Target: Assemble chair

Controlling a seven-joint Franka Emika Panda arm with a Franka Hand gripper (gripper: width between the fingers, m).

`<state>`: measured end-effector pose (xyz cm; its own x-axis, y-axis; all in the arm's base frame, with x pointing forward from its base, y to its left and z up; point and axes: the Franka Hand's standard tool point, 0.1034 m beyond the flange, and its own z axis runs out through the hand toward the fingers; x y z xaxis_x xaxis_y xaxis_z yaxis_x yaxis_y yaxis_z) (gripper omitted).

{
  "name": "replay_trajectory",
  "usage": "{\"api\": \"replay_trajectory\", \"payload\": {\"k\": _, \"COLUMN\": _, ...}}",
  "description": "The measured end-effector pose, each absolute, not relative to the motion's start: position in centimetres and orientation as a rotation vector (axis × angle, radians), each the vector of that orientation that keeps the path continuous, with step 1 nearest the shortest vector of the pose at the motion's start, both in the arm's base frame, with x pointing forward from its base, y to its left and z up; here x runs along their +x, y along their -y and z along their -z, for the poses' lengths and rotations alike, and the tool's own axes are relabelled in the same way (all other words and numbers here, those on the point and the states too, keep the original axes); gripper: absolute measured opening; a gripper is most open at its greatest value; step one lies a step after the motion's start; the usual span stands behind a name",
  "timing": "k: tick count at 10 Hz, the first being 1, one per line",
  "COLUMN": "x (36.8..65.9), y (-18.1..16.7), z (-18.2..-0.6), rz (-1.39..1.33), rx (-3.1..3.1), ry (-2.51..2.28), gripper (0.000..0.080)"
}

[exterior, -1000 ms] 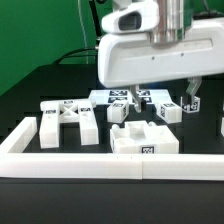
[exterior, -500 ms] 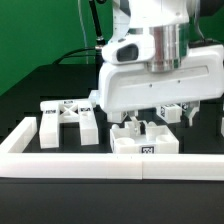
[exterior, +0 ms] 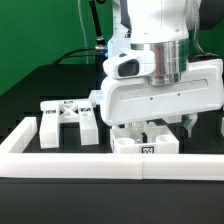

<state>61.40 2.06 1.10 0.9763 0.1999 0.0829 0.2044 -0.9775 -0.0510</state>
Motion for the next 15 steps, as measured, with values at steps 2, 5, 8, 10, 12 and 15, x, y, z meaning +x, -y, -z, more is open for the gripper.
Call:
{"api": "replay_trajectory", "payload": {"k": 2, "x": 61.4, "y": -2.1, "z": -1.1, "rz": 0.119, "rx": -3.064, "ry": 0.314, "gripper": 0.0266}}
{"api": "replay_trajectory", "payload": {"k": 5, "x": 61.4, "y": -2.1, "z": -1.2, "rz": 0.121, "rx": -3.064, "ry": 0.314, "gripper": 0.0033}}
{"api": "replay_trajectory", "payload": {"k": 8, "x": 61.4, "y": -2.1, "z": -1.2, "rz": 0.121, "rx": -3.064, "ry": 0.314, "gripper": 0.0033}}
{"api": "replay_trajectory", "payload": {"k": 10, "x": 61.4, "y": -2.1, "z": -1.2, "rz": 0.121, "rx": -3.064, "ry": 0.314, "gripper": 0.0033}}
{"api": "replay_trajectory", "payload": {"k": 12, "x": 61.4, "y": -2.1, "z": -1.2, "rz": 0.121, "rx": -3.064, "ry": 0.315, "gripper": 0.0034}}
{"api": "replay_trajectory", "payload": {"k": 15, "x": 61.6, "y": -5.0, "z": -1.1, "rz": 0.122, "rx": -3.066, "ry": 0.208, "gripper": 0.0034}}
